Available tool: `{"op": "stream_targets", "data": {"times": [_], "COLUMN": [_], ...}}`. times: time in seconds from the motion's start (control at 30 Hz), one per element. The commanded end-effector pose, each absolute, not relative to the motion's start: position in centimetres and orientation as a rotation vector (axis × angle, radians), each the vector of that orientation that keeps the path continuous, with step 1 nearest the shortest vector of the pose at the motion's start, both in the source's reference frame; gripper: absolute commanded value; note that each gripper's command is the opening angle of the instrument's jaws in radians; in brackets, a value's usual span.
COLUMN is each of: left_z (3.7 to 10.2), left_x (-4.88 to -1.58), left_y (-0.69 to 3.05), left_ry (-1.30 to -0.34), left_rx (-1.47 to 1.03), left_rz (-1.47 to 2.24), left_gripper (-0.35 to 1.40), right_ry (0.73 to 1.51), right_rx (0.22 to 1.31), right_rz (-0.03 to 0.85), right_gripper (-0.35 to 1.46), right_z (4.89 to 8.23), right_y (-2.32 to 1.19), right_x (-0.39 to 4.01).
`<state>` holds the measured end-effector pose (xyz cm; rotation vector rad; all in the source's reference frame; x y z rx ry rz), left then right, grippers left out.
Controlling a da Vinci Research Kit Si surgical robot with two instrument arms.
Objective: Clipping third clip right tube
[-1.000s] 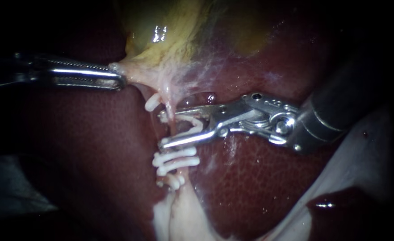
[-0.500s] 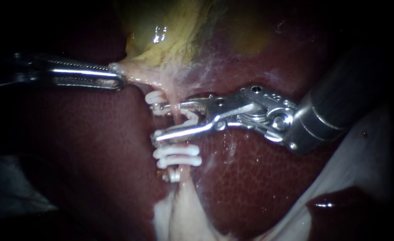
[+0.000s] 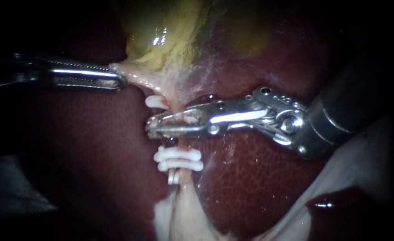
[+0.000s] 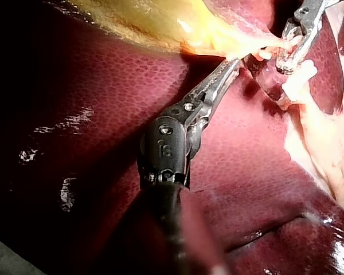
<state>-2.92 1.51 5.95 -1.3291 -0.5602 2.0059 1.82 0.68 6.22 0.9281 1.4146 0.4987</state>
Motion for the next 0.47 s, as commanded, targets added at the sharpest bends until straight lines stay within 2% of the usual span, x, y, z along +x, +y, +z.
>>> {"op": "stream_targets", "data": {"times": [0.03, 0.47], "left_z": [5.95, 5.96], "left_x": [-2.92, -2.94], "left_y": [1.51, 1.52], "left_ry": [-0.560, -0.559], "left_rx": [-1.329, -1.328], "left_rz": [2.006, 2.005], "left_gripper": [-0.35, -0.35], "right_ry": [1.409, 1.409], "right_rx": [0.935, 0.941], "right_rz": [0.510, 0.512], "right_gripper": [-0.35, -0.35], "right_z": [6.22, 6.25], "right_y": [0.68, 0.67], "right_x": [1.82, 1.81]}}
